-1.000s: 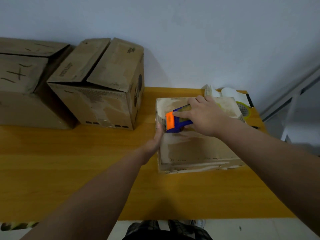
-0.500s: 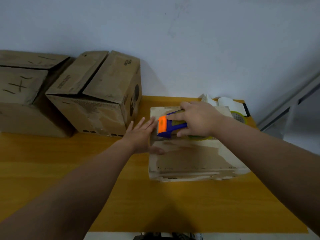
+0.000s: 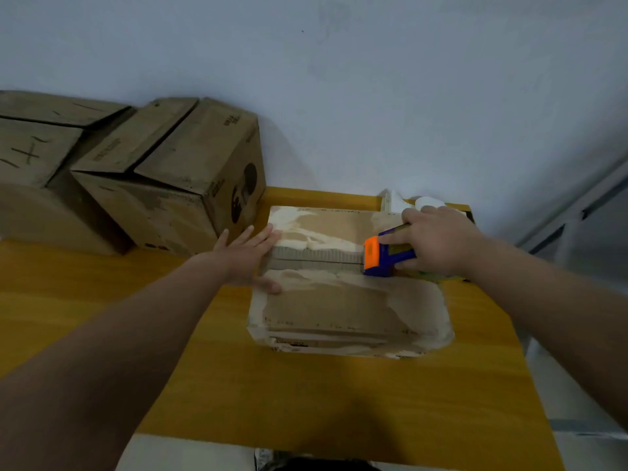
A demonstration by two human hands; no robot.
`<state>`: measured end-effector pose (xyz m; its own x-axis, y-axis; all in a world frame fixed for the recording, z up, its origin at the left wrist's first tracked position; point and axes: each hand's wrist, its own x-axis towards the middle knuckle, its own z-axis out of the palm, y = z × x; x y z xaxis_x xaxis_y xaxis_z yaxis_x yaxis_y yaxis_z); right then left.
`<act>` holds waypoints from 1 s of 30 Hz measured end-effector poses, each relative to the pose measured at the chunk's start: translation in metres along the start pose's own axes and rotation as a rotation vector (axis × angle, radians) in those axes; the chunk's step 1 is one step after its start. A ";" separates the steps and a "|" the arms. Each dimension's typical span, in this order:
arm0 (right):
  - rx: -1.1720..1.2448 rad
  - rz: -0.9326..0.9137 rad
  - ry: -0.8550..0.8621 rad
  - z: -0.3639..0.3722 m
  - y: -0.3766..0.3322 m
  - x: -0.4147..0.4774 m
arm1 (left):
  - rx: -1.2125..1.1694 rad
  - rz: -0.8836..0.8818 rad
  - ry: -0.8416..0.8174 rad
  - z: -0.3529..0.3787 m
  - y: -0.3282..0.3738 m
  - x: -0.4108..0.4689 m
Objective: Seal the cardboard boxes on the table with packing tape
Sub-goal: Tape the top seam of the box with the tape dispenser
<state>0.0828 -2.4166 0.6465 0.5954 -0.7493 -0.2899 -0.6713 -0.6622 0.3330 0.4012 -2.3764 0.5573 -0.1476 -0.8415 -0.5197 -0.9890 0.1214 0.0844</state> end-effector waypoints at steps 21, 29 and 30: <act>0.098 -0.022 0.087 0.016 0.004 -0.003 | -0.008 -0.115 0.261 0.038 0.078 -0.016; 0.152 -0.006 0.044 0.000 -0.019 0.017 | 0.058 -0.223 0.307 0.021 0.071 -0.003; 0.143 -0.006 0.046 -0.001 -0.021 0.018 | 0.050 -0.175 0.325 0.021 0.084 0.001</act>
<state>0.1075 -2.4164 0.6351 0.6169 -0.7467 -0.2488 -0.7220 -0.6627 0.1989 0.3180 -2.3561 0.5458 0.0263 -0.9741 -0.2246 -0.9994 -0.0206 -0.0274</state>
